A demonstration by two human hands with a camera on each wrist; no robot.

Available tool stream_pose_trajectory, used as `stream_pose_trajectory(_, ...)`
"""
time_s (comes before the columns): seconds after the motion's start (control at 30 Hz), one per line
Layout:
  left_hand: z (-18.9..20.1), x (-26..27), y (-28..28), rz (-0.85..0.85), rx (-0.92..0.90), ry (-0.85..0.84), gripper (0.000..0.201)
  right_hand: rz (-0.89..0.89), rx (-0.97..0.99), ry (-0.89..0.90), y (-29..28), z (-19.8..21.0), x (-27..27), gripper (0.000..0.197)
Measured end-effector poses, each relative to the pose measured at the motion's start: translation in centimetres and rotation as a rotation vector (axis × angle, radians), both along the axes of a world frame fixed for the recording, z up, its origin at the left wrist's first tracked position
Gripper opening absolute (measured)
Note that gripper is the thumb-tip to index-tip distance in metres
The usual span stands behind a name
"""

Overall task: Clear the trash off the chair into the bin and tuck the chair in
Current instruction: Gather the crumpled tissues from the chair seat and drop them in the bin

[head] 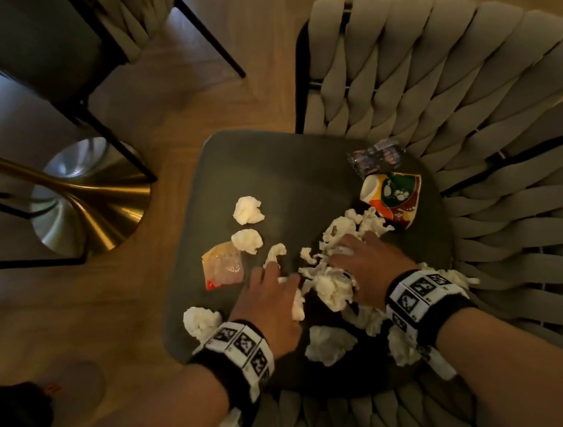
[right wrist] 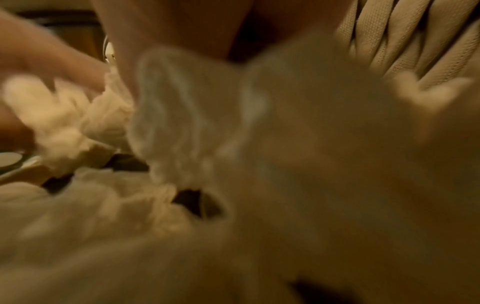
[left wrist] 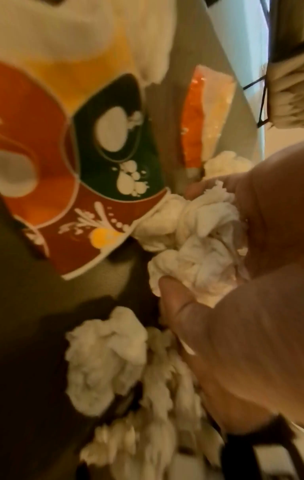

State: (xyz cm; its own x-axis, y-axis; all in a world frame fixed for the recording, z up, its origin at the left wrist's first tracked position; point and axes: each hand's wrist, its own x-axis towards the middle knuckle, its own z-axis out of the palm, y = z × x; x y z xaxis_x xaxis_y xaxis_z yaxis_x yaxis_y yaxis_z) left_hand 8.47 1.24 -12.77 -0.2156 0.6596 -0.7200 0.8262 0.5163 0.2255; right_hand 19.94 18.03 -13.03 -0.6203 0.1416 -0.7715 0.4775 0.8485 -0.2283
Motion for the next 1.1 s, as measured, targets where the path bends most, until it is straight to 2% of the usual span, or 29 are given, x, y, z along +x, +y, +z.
stream_pose_trajectory(0.1,-2.7,0.9,-0.5,0.002,0.014,-0.003,0.068,0.021,0.018,0.000,-0.2,-0.5,0.0,0.072)
stream_pose_trajectory(0.27,-4.6,1.0,0.8,0.055,0.031,-0.035,0.056,0.029,0.033,0.013,-0.6,-1.0,0.5,0.068)
stream_pose_trajectory(0.33,-4.3,0.3,1.9,0.077,0.114,-0.030,0.053,0.024,0.031,0.019,-0.5,-1.1,0.6,0.069)
stream_pose_trajectory(0.5,0.0,-3.5,4.3,0.385,0.387,0.037,0.038,0.020,0.021,-0.001,0.4,-0.9,0.5,0.072)
stream_pose_trajectory(0.53,0.5,-4.5,4.6,0.441,0.380,0.041,0.036,0.021,0.020,-0.006,0.4,-0.8,0.6,0.073)
stream_pose_trajectory(0.63,0.4,-6.5,6.0,0.529,0.192,0.059,0.040,0.034,0.022,-0.005,0.4,-0.9,0.5,0.073)
stream_pose_trajectory(0.77,-1.3,-6.8,7.2,0.463,0.031,0.110,0.057,0.039,0.012,-0.016,0.4,-1.2,0.3,0.073)
stream_pose_trajectory(0.87,-2.0,-6.3,7.8,0.342,-0.067,0.174,0.060,0.031,-0.001,-0.029,0.3,-1.2,0.1,0.073)
stream_pose_trajectory(0.97,-1.8,-6.2,8.1,0.350,-0.054,0.150,0.054,-0.009,-0.027,-0.011,0.1,-0.7,-0.3,0.071)
stream_pose_trajectory(1.1,-0.7,-6.1,7.3,0.413,0.130,0.056,0.024,-0.073,-0.020,0.065,0.0,1.1,-0.1,0.064)
